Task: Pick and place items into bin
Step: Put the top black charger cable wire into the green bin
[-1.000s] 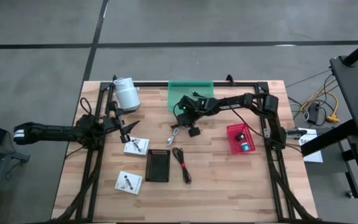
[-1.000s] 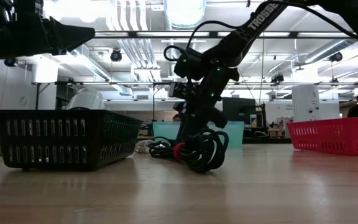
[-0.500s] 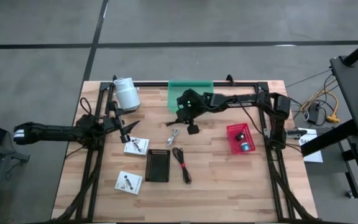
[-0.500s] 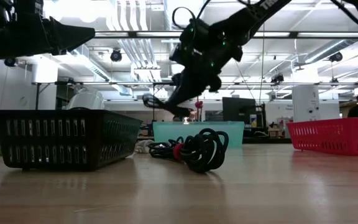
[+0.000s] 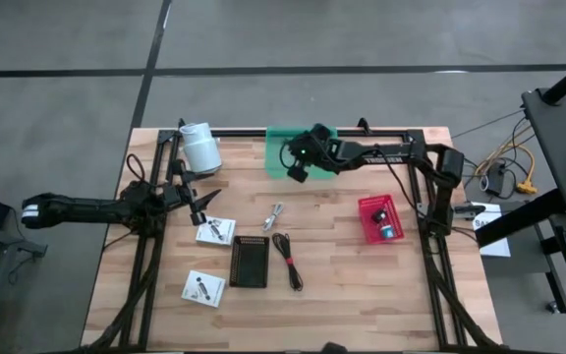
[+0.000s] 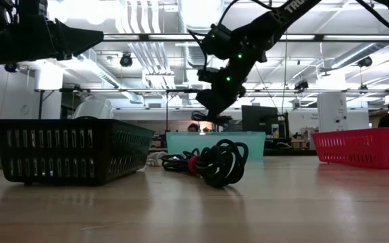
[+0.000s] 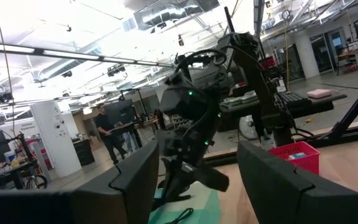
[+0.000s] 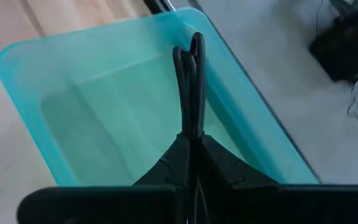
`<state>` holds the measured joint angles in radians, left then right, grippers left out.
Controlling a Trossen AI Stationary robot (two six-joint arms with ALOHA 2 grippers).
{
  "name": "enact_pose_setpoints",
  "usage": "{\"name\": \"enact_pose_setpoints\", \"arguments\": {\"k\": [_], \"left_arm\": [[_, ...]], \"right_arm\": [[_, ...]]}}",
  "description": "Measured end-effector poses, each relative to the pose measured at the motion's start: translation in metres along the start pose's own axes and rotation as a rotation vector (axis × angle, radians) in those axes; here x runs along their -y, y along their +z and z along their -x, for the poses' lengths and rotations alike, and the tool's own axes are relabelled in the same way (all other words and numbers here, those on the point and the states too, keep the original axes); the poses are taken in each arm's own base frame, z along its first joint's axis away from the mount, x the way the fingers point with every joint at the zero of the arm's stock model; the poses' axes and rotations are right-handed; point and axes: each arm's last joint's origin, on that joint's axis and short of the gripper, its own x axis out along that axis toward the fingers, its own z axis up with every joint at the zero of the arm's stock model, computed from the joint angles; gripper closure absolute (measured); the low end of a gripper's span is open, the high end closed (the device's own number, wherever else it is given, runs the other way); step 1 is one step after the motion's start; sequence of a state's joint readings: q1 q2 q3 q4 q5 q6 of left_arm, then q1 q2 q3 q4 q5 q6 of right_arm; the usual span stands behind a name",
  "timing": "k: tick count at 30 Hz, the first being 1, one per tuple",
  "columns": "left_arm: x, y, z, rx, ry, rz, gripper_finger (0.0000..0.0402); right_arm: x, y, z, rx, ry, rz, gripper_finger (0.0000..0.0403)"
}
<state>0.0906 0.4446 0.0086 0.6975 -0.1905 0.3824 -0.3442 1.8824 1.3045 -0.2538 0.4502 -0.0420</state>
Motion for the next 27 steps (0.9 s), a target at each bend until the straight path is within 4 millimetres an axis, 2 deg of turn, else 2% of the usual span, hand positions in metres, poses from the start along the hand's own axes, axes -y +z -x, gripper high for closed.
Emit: {"name": "enact_pose_setpoints", "arguments": {"k": [5, 17, 27], "left_arm": [[0.0, 0.0, 0.0, 0.0, 0.0, 0.0, 0.0201], [0.0, 0.0, 0.0, 0.001, -0.001, 0.0, 0.0201], [0.0001, -0.0001, 0.0, 0.0, -0.002, 0.0, 0.0201]], "right_arm": [[0.0048, -0.0046, -0.0032, -0.043, -0.011, -0.048, 0.039], [0.0053, -0.0049, -0.0037, -0.045, -0.014, -0.004, 0.0385], [0.0056, -0.0048, -0.0038, -0.044, -0.015, 0.02, 0.0301]]}}
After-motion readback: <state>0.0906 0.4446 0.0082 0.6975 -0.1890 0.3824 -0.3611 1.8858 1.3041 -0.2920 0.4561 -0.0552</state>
